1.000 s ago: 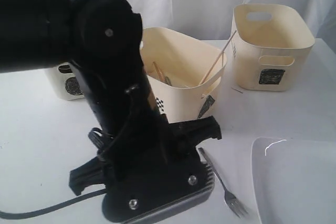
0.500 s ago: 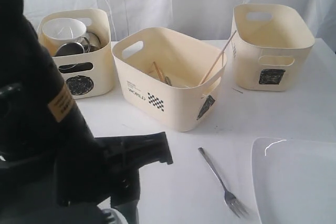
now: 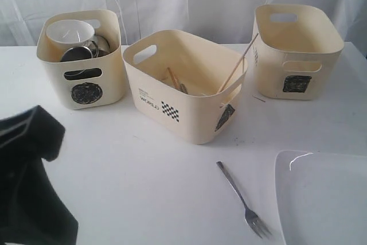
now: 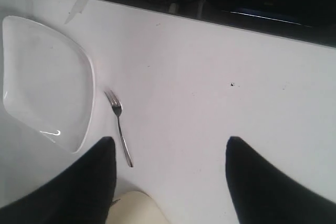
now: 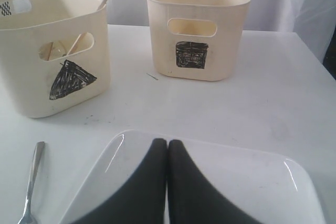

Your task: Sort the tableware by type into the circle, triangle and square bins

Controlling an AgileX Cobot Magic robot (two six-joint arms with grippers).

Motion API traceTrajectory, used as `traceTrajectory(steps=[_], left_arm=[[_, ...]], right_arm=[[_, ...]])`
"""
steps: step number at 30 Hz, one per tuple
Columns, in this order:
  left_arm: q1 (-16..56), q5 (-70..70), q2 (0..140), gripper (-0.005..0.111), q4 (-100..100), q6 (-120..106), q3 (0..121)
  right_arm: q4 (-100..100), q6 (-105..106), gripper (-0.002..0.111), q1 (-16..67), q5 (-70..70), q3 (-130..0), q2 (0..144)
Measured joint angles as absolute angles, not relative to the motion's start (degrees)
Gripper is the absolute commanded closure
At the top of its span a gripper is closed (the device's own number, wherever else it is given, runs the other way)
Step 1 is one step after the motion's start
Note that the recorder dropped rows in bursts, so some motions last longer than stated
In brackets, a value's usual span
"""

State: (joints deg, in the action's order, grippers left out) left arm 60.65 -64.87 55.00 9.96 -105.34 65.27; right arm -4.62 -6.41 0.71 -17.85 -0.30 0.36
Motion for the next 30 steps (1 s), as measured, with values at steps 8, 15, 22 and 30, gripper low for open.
traceTrajectory(steps=[8, 15, 22, 30], left_arm=[[60.6, -64.9, 52.9, 0.043, 10.2, -105.3, 65.2], [60.6, -64.9, 52.5, 0.064, 10.8, -104.4, 65.2], [60.6, -62.8, 52.3, 0.107, 11.8, -89.3, 65.2], [60.6, -55.2, 52.2, 0.107, 12.5, -81.6, 65.2]], right_arm=[[-4.6, -6.4, 0.108, 0.7, -17.8, -0.3, 0.4], [-4.6, -6.4, 0.108, 0.7, -17.8, -0.3, 0.4], [-4.6, -6.4, 0.108, 0.7, -17.8, -0.3, 0.4], [-4.6, -6.4, 0.108, 0.7, -17.8, -0.3, 0.4]])
